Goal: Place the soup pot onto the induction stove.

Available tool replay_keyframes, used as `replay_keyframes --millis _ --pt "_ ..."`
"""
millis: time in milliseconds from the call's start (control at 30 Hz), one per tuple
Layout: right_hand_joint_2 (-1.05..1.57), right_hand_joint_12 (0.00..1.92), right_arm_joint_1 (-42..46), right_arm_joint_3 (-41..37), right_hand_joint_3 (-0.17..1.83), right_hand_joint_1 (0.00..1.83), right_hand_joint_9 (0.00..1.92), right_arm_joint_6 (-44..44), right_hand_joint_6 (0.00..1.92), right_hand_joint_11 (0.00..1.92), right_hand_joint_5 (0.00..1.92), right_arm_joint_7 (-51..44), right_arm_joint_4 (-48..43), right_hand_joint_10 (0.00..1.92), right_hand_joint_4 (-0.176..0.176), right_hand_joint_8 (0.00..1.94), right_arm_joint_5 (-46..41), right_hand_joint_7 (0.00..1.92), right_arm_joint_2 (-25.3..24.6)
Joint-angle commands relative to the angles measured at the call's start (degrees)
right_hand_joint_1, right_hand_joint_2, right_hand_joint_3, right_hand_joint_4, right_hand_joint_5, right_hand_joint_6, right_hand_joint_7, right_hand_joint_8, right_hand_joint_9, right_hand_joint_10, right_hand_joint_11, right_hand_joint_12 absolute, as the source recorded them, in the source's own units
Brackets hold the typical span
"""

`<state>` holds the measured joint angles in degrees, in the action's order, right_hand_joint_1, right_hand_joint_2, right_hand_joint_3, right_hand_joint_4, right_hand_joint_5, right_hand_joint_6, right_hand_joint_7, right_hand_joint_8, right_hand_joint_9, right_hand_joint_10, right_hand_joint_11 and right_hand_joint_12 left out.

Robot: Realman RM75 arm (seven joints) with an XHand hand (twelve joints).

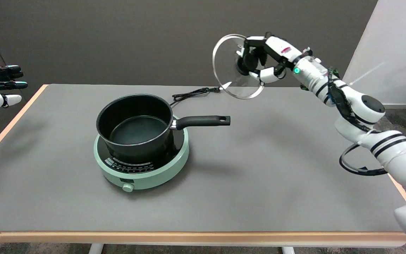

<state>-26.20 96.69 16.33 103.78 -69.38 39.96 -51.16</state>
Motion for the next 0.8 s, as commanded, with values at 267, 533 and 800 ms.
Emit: replay_keyframes --millis 267,533,800 --pt "0.86 1.61 -24.10 33.01 0.67 1.35 0.79 4.79 1.51 0.57 0.50 1.38 -3.25 1.82 0.176 1.40 -8.03 0.85 6.90" --pt "0.85 1.61 -34.20 42.69 0.67 1.35 0.79 5.47 1.51 0.57 0.51 1.31 -2.27 1.81 0.176 1.40 -7.15 0.86 3.31" --pt "0.86 1.62 -43.84 51.84 0.67 1.35 0.79 12.44 1.51 0.57 0.50 2.16 7.92 1.81 0.176 1.40 -5.03 0.85 -4.92"
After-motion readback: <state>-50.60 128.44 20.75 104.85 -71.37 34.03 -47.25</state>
